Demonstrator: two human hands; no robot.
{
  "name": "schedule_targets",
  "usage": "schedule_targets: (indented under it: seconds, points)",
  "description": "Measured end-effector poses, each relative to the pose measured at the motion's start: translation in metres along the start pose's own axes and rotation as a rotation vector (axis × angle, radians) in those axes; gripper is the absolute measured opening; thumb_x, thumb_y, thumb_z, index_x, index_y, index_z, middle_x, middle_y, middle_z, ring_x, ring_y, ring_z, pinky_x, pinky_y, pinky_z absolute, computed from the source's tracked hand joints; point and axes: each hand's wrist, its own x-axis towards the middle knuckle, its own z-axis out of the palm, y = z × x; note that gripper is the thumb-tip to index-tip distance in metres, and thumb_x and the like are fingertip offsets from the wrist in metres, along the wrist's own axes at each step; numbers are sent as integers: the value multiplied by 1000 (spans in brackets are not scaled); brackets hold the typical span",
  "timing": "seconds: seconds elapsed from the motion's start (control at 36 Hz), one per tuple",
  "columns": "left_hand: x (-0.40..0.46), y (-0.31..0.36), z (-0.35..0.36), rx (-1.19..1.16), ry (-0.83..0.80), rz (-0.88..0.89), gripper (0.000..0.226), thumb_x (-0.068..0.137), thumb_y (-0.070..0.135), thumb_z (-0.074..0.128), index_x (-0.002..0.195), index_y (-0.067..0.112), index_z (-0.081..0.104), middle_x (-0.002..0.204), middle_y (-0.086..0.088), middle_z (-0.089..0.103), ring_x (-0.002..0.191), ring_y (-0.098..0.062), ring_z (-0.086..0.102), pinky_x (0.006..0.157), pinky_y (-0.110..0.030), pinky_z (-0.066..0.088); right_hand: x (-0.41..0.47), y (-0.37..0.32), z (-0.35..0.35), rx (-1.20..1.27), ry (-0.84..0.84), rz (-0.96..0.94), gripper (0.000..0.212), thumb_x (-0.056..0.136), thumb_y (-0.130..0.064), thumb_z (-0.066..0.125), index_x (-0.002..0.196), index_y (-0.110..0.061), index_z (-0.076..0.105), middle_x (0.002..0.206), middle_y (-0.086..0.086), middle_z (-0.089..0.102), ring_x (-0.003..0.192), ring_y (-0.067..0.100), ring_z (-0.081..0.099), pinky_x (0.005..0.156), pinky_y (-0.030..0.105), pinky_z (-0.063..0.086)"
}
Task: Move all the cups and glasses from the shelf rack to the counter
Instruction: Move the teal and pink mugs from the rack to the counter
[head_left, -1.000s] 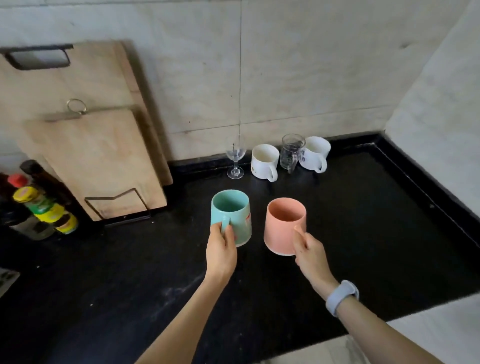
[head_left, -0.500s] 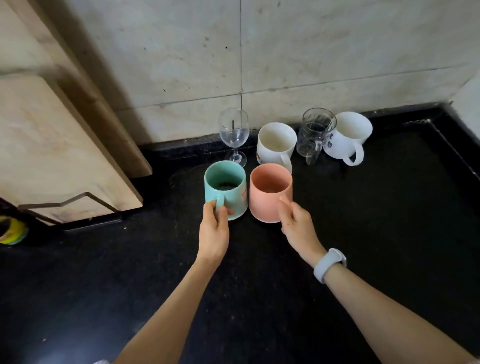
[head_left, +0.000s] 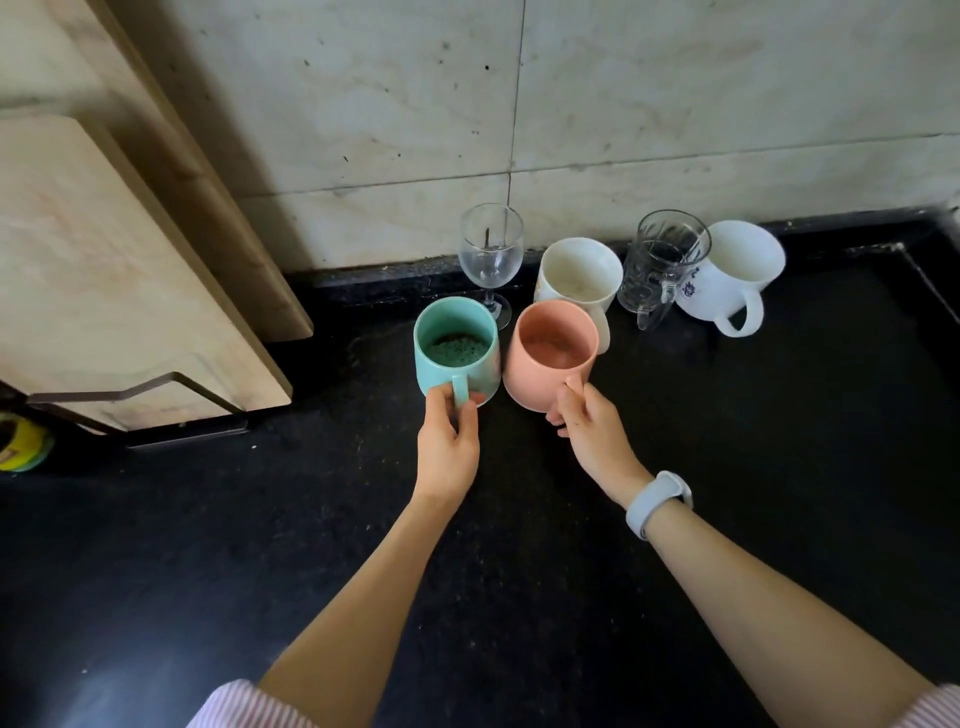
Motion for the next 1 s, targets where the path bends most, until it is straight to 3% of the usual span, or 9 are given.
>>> schedule_targets:
  seconds: [0.11, 0.25, 0.36, 0.44, 0.53, 0.61, 0.67, 0.86, 1.0]
  points:
    - [-2, 5, 0, 14, 40, -15, 9, 93, 14, 48, 102, 17, 49, 99, 8, 64, 88, -2, 57, 73, -4, 43, -2, -4, 3, -9, 30, 28, 23, 97, -28, 36, 97, -12, 53, 83, -1, 59, 87, 17, 58, 90, 47, 50]
    - [-6, 14, 0, 86, 148, -68, 23, 90, 19, 56, 111, 10, 56, 106, -2, 58, 98, -15, 57, 85, -25, 44, -9, -7, 6, -87, 156, 33, 22, 93, -28, 45, 94, -8, 54, 98, 14, 59, 91, 27, 60, 86, 52, 51]
    - [-15, 15, -14, 226, 155, -55, 31, 87, 26, 60, 114, 11, 55, 113, -3, 54, 104, -17, 52, 88, -30, 46, -19, -10, -1, -152, 233, -31, 15, 89, -21, 54, 102, -13, 53, 112, 9, 52, 94, 21, 57, 78, 30, 50]
    - [-25, 16, -34, 376, 128, -38, 37, 88, 25, 58, 122, 12, 50, 125, -6, 53, 117, -21, 47, 98, -38, 42, -32, -19, -6, -319, 277, -127, 32, 88, -19, 56, 118, -11, 50, 123, 9, 49, 118, 23, 46, 94, 33, 41]
    - [-37, 23, -62, 565, 124, 10, 40, 90, 27, 54, 126, 13, 47, 131, -5, 50, 123, -24, 42, 103, -44, 34, -48, -44, -4, -443, 299, -267, 37, 85, -14, 56, 121, -11, 47, 130, 13, 47, 121, 29, 43, 97, 40, 38]
    - [-55, 33, -102, 717, 168, 71, 38, 91, 27, 52, 126, 14, 48, 130, -4, 52, 124, -23, 43, 106, -42, 29, -64, -77, 10, -524, 192, -479, 26, 86, -11, 53, 112, -7, 54, 115, 12, 59, 109, 30, 52, 94, 42, 45]
    - [-74, 38, -135, 812, 216, 94, 37, 91, 27, 51, 126, 14, 50, 130, -4, 55, 125, -22, 44, 108, -40, 27, -78, -98, 32, -547, 88, -567, 24, 87, -12, 52, 109, -6, 58, 109, 12, 64, 107, 29, 56, 96, 37, 41]
    - [-188, 43, -260, 975, 504, -10, 35, 91, 29, 50, 123, 16, 54, 126, -2, 59, 122, -21, 48, 106, -40, 29, -169, -144, 139, -558, -353, -731, 32, 93, -20, 46, 122, -12, 55, 126, 5, 59, 123, 20, 46, 105, 36, 38]
    - [-360, 28, -354, 1049, 767, -176, 31, 89, 28, 51, 118, 19, 55, 121, -1, 60, 115, -25, 51, 100, -43, 35, -310, -155, 232, -568, -657, -959, 32, 93, -22, 43, 123, -14, 54, 128, 4, 57, 123, 22, 45, 104, 36, 37]
